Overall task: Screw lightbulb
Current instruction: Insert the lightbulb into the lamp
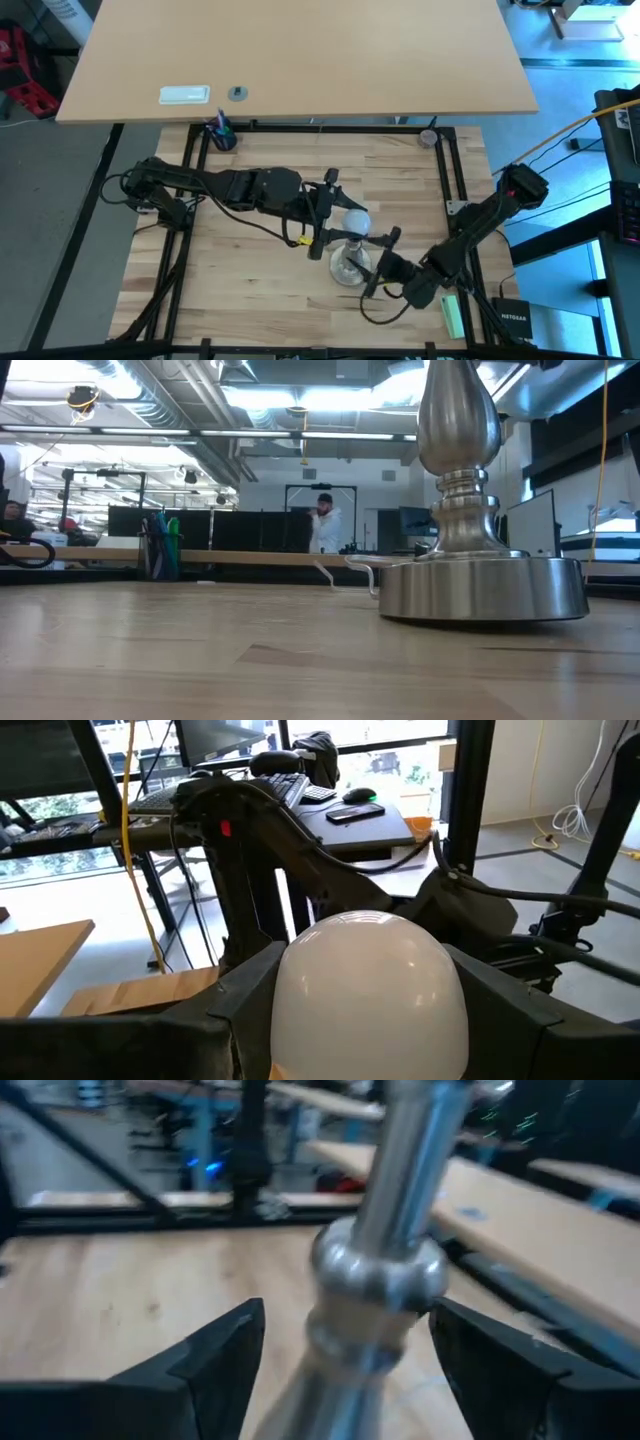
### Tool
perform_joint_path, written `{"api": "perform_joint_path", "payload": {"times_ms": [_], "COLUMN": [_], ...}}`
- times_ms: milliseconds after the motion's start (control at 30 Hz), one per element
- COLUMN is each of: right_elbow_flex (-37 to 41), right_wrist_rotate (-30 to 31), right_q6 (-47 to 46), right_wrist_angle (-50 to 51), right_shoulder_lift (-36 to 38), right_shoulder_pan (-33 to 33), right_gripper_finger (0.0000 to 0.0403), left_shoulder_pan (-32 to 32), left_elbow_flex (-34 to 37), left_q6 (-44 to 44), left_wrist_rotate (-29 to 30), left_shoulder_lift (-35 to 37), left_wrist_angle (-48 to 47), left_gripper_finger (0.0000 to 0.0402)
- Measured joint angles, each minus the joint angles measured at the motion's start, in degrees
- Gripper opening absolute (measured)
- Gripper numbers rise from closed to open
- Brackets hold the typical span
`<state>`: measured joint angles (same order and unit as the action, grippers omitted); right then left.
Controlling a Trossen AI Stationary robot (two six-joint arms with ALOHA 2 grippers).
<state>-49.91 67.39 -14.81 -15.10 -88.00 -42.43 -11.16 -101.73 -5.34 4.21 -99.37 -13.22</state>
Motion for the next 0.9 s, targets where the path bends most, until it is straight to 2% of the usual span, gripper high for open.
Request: {"api": "perform_joint_path", "payload": {"times_ms": [67, 133, 333, 467, 567, 733, 800, 900], "right_elbow_flex": [0.0, 0.0, 0.0, 0.06, 0.21, 0.46, 0.46, 0.46], "right_wrist_rotate": [2.56, 2.24, -2.16, -2.14, -5.64, -16.89, -25.39, -42.36], "right_q6": [1.74, 1.8, -0.48, 0.6, 3.68, 10.73, 12.71, 17.14], "right_wrist_angle": [-2.09, -2.18, -2.67, -2.25, -1.37, 3.15, 5.45, 6.29], "right_shoulder_lift": [-0.62, -0.66, -0.66, -0.31, 1.58, 7.08, 9.33, 10.82], "right_shoulder_pan": [0.57, 1.34, 3.08, 3.02, 3.1, 5.14, 6.89, 10.63], "right_gripper_finger": [0.027, 0.0252, 0.0145, 0.0145, 0.0145, 0.0145, 0.0145, 0.0145], "left_shoulder_pan": [0.02, 0.02, 0.01, -0.02, -0.16, -1.3, -1.82, -2.16], "left_elbow_flex": [0.0, 0.0, 0.0, -0.02, 0.0, -0.02, -0.07, -0.04], "left_q6": [0.0, 0.02, 0.28, 0.46, 0.48, -1.63, -2.78, -4.16], "left_wrist_rotate": [0.0, 0.16, -0.13, -0.39, -0.72, -2.29, -3.27, -5.99], "left_shoulder_lift": [0.0, 0.01, 0.08, 0.07, 0.07, 0.15, 0.15, 0.11], "left_wrist_angle": [0.02, 0.01, -0.76, -0.69, -0.7, -0.79, -0.75, -1.4], "left_gripper_finger": [0.0221, 0.0221, 0.0221, 0.0221, 0.0221, 0.0221, 0.0221, 0.0221]}}
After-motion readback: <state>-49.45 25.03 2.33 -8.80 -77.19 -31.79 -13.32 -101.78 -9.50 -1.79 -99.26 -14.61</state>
